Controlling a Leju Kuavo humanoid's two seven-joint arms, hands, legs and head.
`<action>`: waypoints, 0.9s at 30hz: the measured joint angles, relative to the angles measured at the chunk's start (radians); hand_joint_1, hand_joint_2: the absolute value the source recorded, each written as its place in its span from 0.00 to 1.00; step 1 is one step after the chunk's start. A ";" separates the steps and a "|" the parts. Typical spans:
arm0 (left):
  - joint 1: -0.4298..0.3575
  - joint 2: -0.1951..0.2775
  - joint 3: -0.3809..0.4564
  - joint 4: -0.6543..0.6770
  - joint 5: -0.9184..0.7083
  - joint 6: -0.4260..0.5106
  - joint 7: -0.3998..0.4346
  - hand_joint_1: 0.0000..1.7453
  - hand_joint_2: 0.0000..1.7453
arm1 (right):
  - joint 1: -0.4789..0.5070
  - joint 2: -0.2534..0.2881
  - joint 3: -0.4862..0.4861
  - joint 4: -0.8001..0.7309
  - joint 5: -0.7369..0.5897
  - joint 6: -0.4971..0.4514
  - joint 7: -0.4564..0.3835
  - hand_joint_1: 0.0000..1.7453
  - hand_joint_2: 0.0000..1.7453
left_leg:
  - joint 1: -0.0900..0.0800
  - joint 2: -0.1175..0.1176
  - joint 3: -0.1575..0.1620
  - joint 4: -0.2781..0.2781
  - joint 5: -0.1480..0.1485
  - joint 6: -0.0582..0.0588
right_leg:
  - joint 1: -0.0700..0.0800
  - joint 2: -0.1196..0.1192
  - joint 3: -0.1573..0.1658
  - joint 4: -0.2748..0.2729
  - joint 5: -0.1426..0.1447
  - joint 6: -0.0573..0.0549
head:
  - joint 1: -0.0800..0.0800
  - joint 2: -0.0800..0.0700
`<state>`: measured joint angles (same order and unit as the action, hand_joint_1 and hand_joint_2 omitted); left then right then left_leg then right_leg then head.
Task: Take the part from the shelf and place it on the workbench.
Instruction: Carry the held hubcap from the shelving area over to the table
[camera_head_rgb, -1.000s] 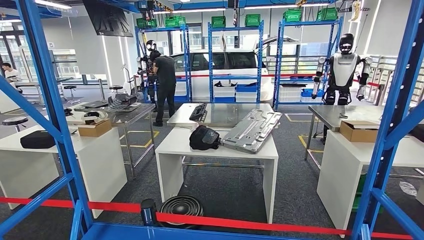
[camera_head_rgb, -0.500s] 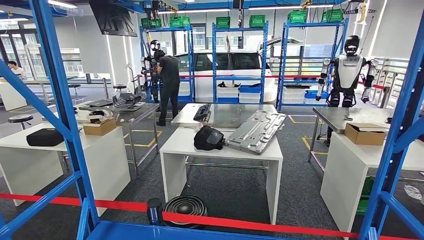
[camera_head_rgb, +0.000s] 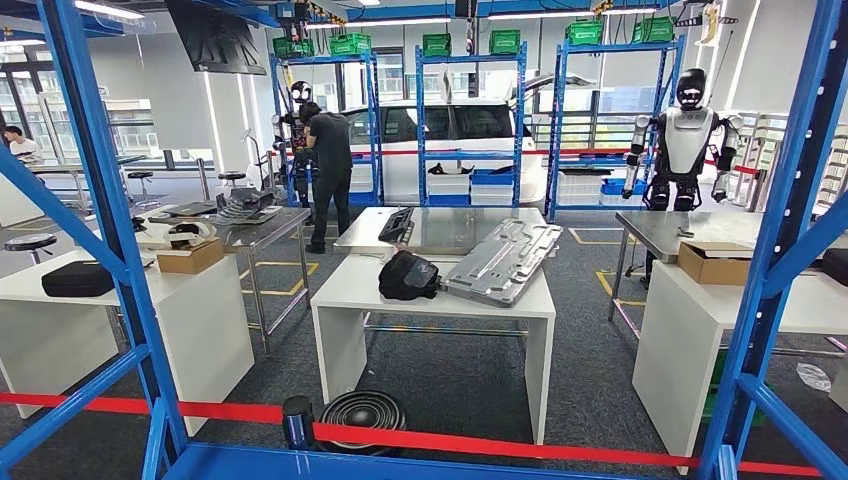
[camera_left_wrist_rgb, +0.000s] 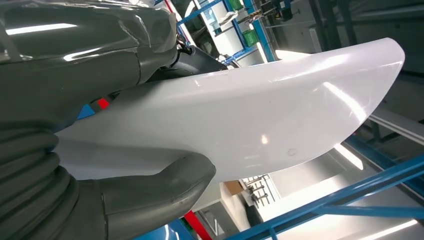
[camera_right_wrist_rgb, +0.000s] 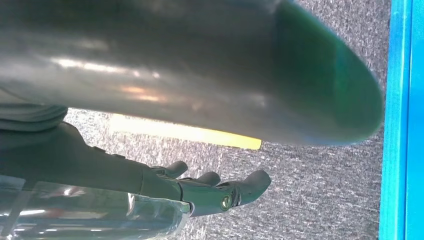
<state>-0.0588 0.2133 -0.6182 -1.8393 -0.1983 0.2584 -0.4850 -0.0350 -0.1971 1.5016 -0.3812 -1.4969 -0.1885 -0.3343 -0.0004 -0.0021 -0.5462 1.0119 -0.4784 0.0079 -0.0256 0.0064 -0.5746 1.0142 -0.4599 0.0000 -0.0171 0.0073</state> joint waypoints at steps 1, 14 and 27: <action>0.001 0.001 0.001 0.000 0.002 -0.002 0.000 1.00 1.00 | -0.001 0.002 0.000 0.001 0.000 0.001 0.001 0.00 0.00 | -0.003 0.000 0.001 -0.007 -0.002 0.002 | 0.000 0.000 -0.002 -0.001 0.003 0.005 | 0.000 0.000; 0.008 0.001 0.007 0.001 0.006 -0.007 0.000 1.00 1.00 | -0.006 0.001 0.000 0.010 0.000 0.003 0.006 0.00 0.00 | -0.010 0.010 -0.055 -0.018 0.065 0.028 | 0.002 -0.005 0.047 0.034 -0.068 0.030 | 0.009 0.000; 0.012 0.002 0.009 0.001 -0.002 -0.004 -0.004 1.00 1.00 | -0.009 0.010 0.000 0.025 0.000 0.014 0.008 0.00 0.00 | 0.013 0.002 -0.066 0.203 -0.086 -0.026 | 0.001 -0.007 -0.027 -0.003 0.023 -0.014 | 0.000 -0.001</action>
<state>-0.0468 0.2156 -0.6092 -1.8383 -0.2005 0.2549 -0.4894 -0.0436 -0.1875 1.5011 -0.3566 -1.4965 -0.1742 -0.3260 0.0121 -0.0005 -0.6120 1.2149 -0.5642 -0.0177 -0.0244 -0.0004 -0.6017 1.0111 -0.4371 -0.0140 -0.0167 0.0066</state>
